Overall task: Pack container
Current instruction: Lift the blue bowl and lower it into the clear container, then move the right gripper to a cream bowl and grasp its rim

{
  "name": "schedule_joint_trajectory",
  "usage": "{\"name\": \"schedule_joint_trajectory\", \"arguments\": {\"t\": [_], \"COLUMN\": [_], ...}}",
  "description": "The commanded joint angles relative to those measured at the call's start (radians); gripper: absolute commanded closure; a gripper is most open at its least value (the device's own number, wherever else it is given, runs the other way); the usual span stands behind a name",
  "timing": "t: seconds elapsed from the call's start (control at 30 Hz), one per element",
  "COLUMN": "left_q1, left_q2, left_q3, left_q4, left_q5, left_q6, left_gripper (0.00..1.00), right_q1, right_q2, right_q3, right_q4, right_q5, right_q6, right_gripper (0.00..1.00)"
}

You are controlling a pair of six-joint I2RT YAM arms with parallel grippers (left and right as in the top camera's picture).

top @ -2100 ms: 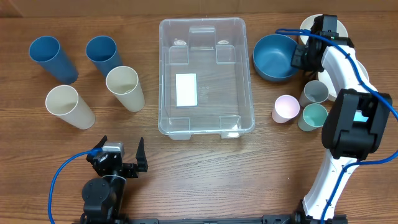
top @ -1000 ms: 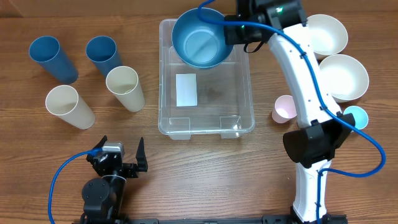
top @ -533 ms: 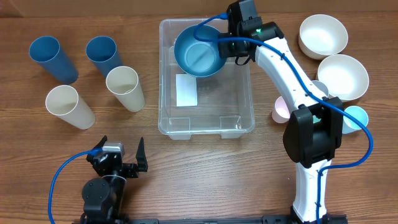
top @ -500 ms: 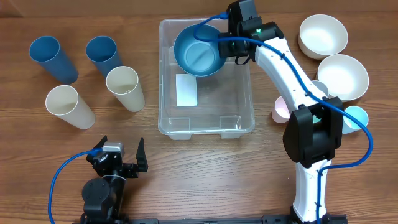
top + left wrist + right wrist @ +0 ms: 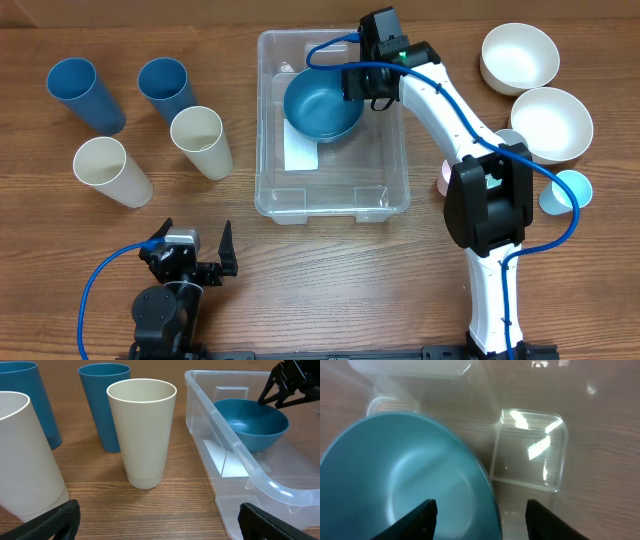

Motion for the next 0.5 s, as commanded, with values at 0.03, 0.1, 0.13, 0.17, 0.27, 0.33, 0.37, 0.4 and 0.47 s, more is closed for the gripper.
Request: {"name": "schedule_joint_trajectory", "arguments": {"t": [0.03,0.1,0.13,0.17,0.27,0.33,0.37,0.4,0.47], "left_q1": [0.006,0.006,0.006,0.006,0.006,0.006,0.006,0.006,0.006], "left_q2": [-0.008,-0.008,-0.008,-0.008,-0.008,-0.008,-0.008,-0.008,-0.008], "left_q3": [-0.005,-0.005,-0.005,-0.005,-0.005,-0.005,-0.005,-0.005,-0.005], "left_q4": [0.004,0.004,0.004,0.004,0.004,0.004,0.004,0.004,0.004], "left_q5": [0.014,0.014,0.014,0.014,0.014,0.014,0.014,0.014,0.014], "left_q6": [0.019,0.019,0.019,0.019,0.019,0.019,0.019,0.019,0.019], "left_gripper": [0.0,0.0,0.0,0.0,0.0,0.0,0.0,0.0,0.0], "right_q1": [0.006,-0.005,-0.022,-0.037,-0.142,-0.263,-0.323,-0.37,-0.473], "right_q2": [-0.019,-0.039,-0.044,-0.044,-0.043,-0.034,-0.024,-0.015,0.003], "right_q3": [0.32,0.527,0.605,0.642,0.682,0.657,0.651,0.644,0.597], "right_q4": [-0.21,-0.348,-0.393,-0.415,-0.46,-0.447,-0.444,-0.441,-0.414], "right_q5": [-0.016,0.006,0.038,0.071,0.193,0.21,0.209,0.206,0.166], "right_q6": [-0.026,-0.025,-0.021,-0.008,0.063,0.141,0.179,0.208,0.216], "right_gripper": [0.38,0.37,0.36,0.36,0.34,0.32,0.32,0.32,0.32]}}
